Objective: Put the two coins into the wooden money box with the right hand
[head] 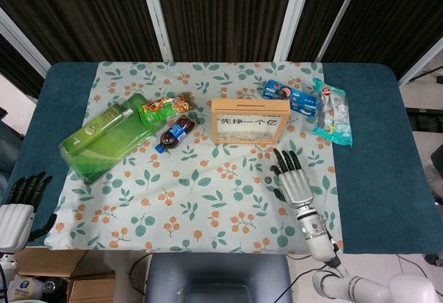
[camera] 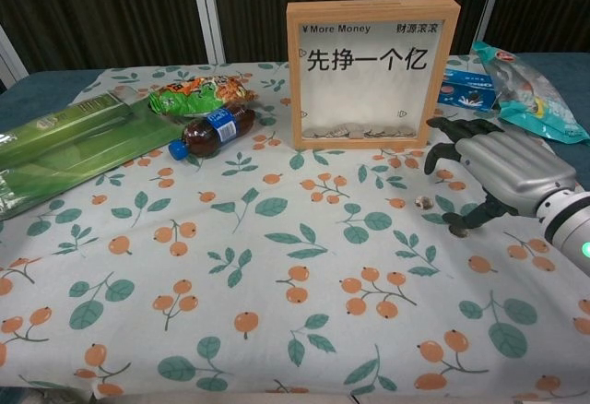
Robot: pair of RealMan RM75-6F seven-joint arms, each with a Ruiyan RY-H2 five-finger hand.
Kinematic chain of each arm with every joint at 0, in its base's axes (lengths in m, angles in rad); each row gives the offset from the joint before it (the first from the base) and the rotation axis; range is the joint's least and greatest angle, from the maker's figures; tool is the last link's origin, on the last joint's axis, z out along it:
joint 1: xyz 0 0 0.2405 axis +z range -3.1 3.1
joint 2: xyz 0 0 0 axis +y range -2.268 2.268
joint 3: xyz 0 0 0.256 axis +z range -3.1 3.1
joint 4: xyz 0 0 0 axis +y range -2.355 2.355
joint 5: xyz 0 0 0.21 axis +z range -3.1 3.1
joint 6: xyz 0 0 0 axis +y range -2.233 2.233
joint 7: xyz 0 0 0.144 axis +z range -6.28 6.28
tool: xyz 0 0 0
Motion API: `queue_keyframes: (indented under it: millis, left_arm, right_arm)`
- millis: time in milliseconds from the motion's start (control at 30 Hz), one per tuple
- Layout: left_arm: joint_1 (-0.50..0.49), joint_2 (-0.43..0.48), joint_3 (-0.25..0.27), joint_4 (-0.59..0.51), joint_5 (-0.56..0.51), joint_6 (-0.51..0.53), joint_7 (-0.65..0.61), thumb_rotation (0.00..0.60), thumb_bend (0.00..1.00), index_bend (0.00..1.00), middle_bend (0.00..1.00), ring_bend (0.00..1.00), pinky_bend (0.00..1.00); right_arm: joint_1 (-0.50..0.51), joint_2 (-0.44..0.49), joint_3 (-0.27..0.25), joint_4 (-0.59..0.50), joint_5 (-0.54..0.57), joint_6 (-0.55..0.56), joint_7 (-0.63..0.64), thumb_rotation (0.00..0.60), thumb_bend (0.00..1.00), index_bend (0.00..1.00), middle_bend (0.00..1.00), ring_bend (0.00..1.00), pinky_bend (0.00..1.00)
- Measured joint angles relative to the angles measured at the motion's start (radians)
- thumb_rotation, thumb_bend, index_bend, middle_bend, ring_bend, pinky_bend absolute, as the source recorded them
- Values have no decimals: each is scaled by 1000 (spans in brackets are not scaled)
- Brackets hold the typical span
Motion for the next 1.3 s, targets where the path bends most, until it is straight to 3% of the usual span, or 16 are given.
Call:
queue_keyframes:
  millis: [500, 1300]
  left_arm:
    - [-2, 3, -1, -1, -8, -9, 6, 599, 342, 0, 0, 0, 0]
    - [-4, 9, -3, -7, -9, -10, 6, 600, 343, 0, 0, 0, 0]
  right_arm:
    - [20, -28, 4, 43, 15, -46, 12, 600, 384, 536, 14, 0, 0]
    - [32, -29, -4, 42, 25, -90, 2, 600, 384, 545, 14, 0, 0]
